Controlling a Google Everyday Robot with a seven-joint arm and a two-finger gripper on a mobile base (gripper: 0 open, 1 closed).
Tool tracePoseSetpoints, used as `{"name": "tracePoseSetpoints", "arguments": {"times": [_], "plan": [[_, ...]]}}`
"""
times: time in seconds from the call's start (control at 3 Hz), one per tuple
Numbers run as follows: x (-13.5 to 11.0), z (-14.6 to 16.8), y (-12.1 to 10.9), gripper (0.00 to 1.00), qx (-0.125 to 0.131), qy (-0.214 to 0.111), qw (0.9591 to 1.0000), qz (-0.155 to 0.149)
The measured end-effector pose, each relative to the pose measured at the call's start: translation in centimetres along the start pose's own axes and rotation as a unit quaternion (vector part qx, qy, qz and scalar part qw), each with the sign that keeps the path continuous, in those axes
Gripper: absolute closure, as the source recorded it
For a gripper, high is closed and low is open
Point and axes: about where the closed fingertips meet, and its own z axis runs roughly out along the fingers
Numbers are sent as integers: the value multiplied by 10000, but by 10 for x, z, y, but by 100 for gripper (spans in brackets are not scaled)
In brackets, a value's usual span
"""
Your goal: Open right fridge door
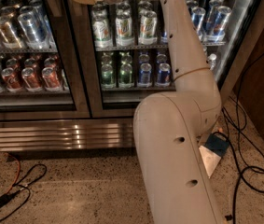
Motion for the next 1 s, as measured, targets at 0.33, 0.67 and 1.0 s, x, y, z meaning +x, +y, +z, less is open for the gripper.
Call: {"name": "tracePoseSetpoints", "arguments": {"times": [0.33,0.67,1.0], "plan": [[0,-1,1,100,-18,-14,10000,19],[1,0,0,100,-18,-14,10000,19],[-1,0,0,100,-34,-47,10000,3]]}}
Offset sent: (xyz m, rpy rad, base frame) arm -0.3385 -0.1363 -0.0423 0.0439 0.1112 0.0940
